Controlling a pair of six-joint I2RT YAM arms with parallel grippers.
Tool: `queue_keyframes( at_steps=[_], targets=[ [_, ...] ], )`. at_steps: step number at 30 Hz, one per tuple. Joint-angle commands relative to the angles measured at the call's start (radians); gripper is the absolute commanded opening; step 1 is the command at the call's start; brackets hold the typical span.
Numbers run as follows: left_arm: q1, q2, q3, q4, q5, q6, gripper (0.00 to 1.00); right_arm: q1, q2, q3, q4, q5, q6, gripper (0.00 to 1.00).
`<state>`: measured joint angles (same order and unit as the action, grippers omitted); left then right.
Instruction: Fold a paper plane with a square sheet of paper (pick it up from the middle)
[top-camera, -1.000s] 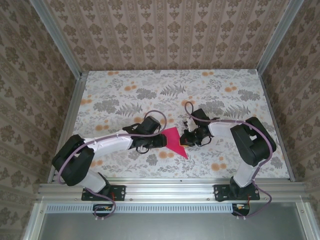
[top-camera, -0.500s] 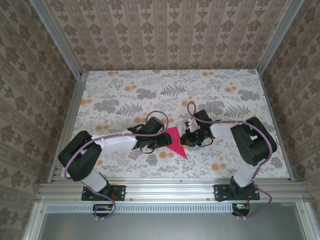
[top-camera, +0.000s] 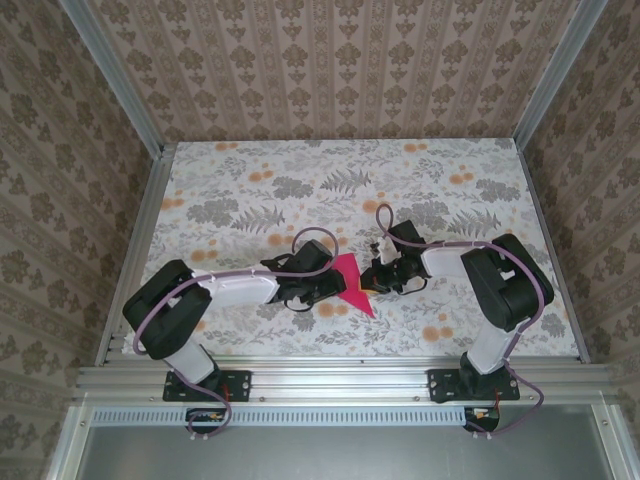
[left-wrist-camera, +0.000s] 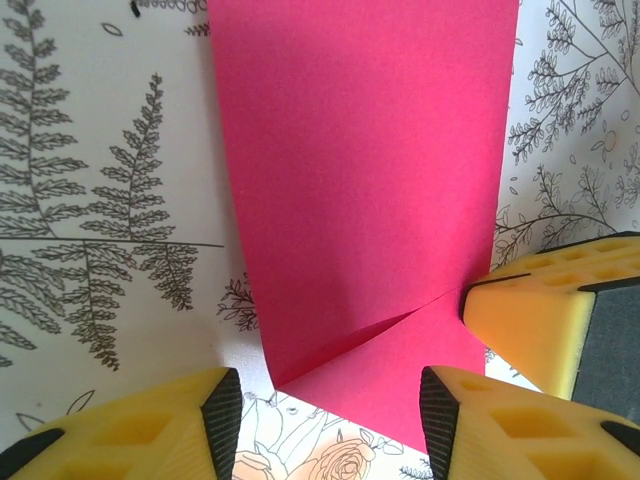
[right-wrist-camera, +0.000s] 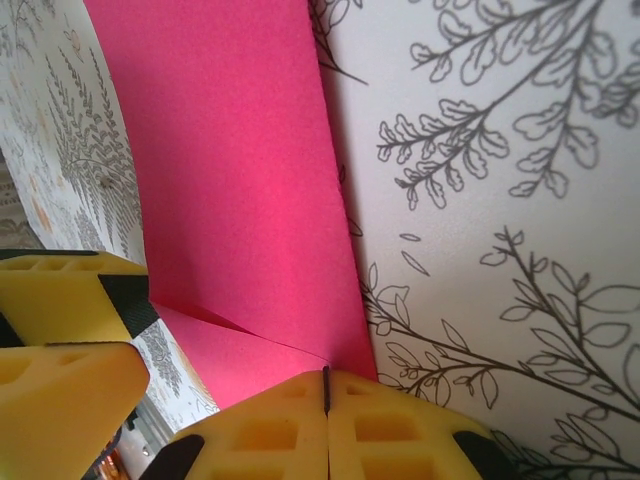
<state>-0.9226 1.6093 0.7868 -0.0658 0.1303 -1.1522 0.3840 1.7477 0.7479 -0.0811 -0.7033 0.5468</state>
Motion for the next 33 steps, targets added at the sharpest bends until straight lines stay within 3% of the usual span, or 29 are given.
queue_keyframes(
  at_steps=[1, 24, 33],
  targets=[
    [-0.009, 0.018, 0.003, 0.032, -0.02, -0.028, 0.49, -0.017, 0.042, -0.028, 0.008, 0.054, 0.02, 0.07],
    [-0.007, 0.058, -0.001, 0.206, -0.029, -0.064, 0.44, -0.043, 0.058, -0.059, 0.074, 0.015, 0.043, 0.08],
    [0.014, 0.085, 0.03, 0.189, -0.02, -0.048, 0.24, -0.043, 0.022, -0.056, 0.1, -0.006, 0.039, 0.13]
  ],
)
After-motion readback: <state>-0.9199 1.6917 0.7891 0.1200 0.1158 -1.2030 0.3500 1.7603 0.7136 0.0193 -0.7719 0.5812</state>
